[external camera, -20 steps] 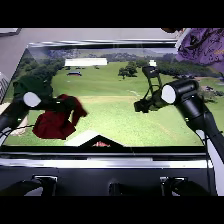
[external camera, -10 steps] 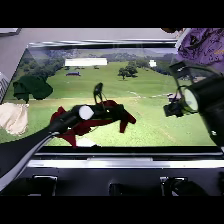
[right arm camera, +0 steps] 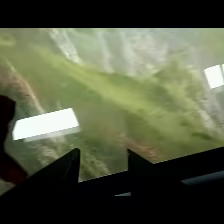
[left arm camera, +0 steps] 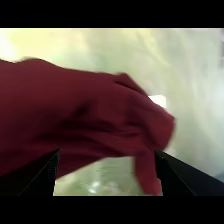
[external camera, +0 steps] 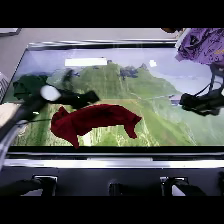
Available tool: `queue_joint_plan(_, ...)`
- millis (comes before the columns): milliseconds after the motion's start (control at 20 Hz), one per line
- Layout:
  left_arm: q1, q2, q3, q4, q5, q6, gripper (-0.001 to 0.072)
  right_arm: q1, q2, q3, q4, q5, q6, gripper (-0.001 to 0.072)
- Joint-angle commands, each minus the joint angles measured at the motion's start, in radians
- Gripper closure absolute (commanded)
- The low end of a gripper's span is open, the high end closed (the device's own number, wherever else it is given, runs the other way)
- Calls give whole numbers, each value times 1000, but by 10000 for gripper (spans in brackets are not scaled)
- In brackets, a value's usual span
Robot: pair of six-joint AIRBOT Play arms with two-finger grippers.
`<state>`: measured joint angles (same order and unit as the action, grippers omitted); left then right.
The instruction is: Fold the clothes and pants, and hang the long-sleeved shirts on hangers.
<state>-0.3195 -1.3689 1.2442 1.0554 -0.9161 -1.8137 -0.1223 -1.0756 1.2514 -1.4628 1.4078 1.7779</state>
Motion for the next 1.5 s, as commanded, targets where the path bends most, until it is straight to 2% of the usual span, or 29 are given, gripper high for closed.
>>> queue_joint_plan(0, 224, 138, 1, 177, -195, 11, 23, -169, -97, -157, 586, -109, -189, 171)
queue_joint_plan(100, 319, 173, 1, 187, -215, 11, 38, -138, -172, -253, 739, -171, -301, 147)
queue_joint_plan(300, 430, 177, 0, 187, -229, 11, 38, -28, -337, -288, 809, -278, -380, 147)
queue_joint_plan(600, 462, 177, -1, 187, -229, 11, 38, 89, -485, -288, 797, -362, -387, 154)
queue_joint_plan(750, 462, 177, -1, 188, -240, 9, 38, 90, -491, -288, 797, -413, -387, 305)
queue_joint_plan(1050, 570, 176, -2, 192, -246, 13, 36, 90, -551, -288, 798, -400, -383, 306)
queue_joint_plan(1100, 604, 175, -8, 191, -246, 30, 36, 90, -560, -288, 799, -404, -383, 349)
queue_joint_plan(1150, 635, 175, -21, 191, -244, 48, 36, 90, -562, -288, 799, -412, -384, 480)
queue_joint_plan(1250, 692, 171, -76, 190, -229, 80, 37, 89, -562, -287, 798, -417, -391, 679)
queue_joint_plan(1350, 730, 153, -151, 162, -187, 135, 39, 89, -556, -288, 797, -409, -390, 682)
queue_joint_plan(1450, 735, 110, -208, 82, -136, 243, 39, 89, -534, -287, 797, -401, -390, 682)
